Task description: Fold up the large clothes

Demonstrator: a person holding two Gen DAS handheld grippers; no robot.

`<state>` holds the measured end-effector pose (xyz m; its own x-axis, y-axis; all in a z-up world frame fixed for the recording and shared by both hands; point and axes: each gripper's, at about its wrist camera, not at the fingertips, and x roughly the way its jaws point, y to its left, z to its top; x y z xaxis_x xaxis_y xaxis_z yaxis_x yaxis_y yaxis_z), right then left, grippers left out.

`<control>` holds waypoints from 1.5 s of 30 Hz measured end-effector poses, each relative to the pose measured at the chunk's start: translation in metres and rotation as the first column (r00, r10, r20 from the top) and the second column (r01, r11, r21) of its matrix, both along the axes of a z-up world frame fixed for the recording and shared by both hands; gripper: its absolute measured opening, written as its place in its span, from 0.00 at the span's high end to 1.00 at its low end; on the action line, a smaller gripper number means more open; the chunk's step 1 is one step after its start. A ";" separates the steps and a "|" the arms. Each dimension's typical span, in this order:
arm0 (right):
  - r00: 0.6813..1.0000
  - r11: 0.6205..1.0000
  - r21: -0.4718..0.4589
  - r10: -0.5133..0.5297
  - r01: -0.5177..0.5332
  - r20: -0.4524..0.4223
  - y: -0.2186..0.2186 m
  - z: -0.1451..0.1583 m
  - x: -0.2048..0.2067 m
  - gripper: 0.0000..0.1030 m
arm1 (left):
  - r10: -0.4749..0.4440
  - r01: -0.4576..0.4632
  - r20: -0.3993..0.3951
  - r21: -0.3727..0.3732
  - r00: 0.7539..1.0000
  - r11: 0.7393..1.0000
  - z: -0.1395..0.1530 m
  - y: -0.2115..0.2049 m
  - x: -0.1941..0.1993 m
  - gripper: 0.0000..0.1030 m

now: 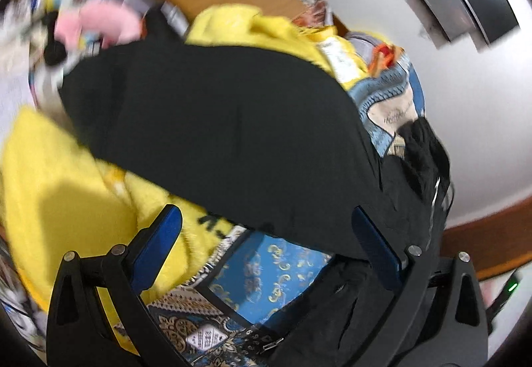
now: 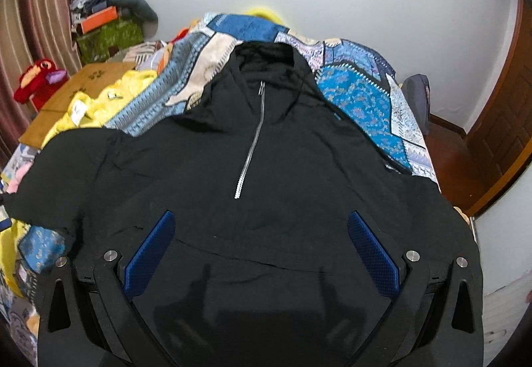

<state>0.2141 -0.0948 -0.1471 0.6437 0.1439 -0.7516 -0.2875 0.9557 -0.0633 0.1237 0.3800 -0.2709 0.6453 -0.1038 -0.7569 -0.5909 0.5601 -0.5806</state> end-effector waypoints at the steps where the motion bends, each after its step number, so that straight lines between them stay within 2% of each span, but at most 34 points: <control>1: 1.000 1.000 -0.007 0.004 -0.004 -0.006 0.002 -0.003 0.002 0.00 | 0.024 -0.023 0.010 -0.051 1.000 0.998 -0.009 0.007 -0.002 0.04; 4: 1.000 1.000 -0.022 0.018 -0.018 -0.022 0.005 -0.007 0.006 0.00 | 0.065 -0.061 0.041 -0.099 0.997 0.993 -0.020 0.021 -0.002 0.05; 6: 0.999 0.999 -0.034 0.020 -0.021 -0.030 0.005 -0.009 0.006 0.00 | 0.091 -0.086 0.051 -0.100 0.995 0.991 -0.025 0.027 -0.001 0.06; 11: 0.999 0.999 -0.048 0.010 -0.012 -0.040 0.006 -0.012 0.011 0.00 | 0.158 -0.154 0.049 -0.084 0.986 0.985 -0.035 0.044 0.005 0.18; 14: 0.999 0.999 -0.054 0.002 -0.005 -0.043 0.004 -0.011 0.013 0.00 | 0.196 -0.197 0.035 0.021 0.980 0.980 -0.031 0.039 0.011 0.26; 16: 0.999 0.998 -0.062 0.002 -0.005 -0.038 0.002 -0.007 0.011 0.00 | 0.199 -0.191 -0.032 0.178 0.979 0.965 -0.023 0.027 0.021 0.44; 17: 0.999 0.998 -0.067 0.003 -0.005 -0.032 0.001 -0.005 0.009 0.00 | 0.198 -0.181 -0.053 0.224 0.979 0.958 -0.021 0.025 0.024 0.50; 18: 1.000 0.997 -0.073 0.005 -0.007 -0.024 0.001 -0.003 0.007 0.00 | 0.188 -0.158 -0.077 0.290 0.979 0.944 -0.015 0.018 0.029 0.65; 19: 1.000 0.997 -0.080 0.008 -0.009 -0.015 0.000 -0.001 0.006 0.00 | 0.176 -0.136 -0.094 0.333 0.980 0.933 -0.009 0.014 0.033 0.79; 21: 1.000 0.995 -0.095 0.011 -0.011 0.003 -0.004 0.004 0.003 0.00 | 0.146 -0.100 -0.096 0.377 0.985 0.921 0.002 0.009 0.038 0.89; 25: 0.999 0.995 -0.101 0.001 0.003 0.033 -0.014 0.012 0.001 0.00 | 0.066 -0.034 -0.052 0.468 0.996 0.883 0.046 -0.002 0.050 0.94; 30: 0.999 0.998 -0.066 -0.016 0.020 0.049 -0.030 0.021 0.003 0.00 | -0.004 -0.034 0.070 0.532 0.998 0.846 0.116 -0.023 0.072 0.95; 33: 0.998 0.998 -0.047 -0.028 0.031 0.059 -0.039 0.026 0.004 0.00 | -0.070 -0.024 0.159 0.520 0.985 0.854 0.153 -0.048 0.089 0.96; 37: 0.996 0.999 -0.026 -0.026 0.029 0.087 -0.052 0.036 0.002 0.00 | -0.212 0.057 0.237 0.530 0.948 0.846 0.198 -0.106 0.121 0.97; 40: 0.994 0.999 -0.028 -0.028 0.031 0.107 -0.062 0.041 0.000 0.00 | -0.327 0.140 0.250 0.557 0.911 0.818 0.216 -0.161 0.145 0.97; 45: 0.994 0.999 -0.012 -0.035 0.036 0.101 -0.081 0.040 -0.004 0.00 | -0.481 0.285 0.219 0.576 0.849 0.766 0.217 -0.236 0.177 0.97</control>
<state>0.2106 -0.1759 -0.1072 0.7206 0.1094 -0.6846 -0.2450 0.9640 -0.1038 0.3009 0.1440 -0.0536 0.8546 -0.0670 -0.5149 -0.0839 0.9608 -0.2643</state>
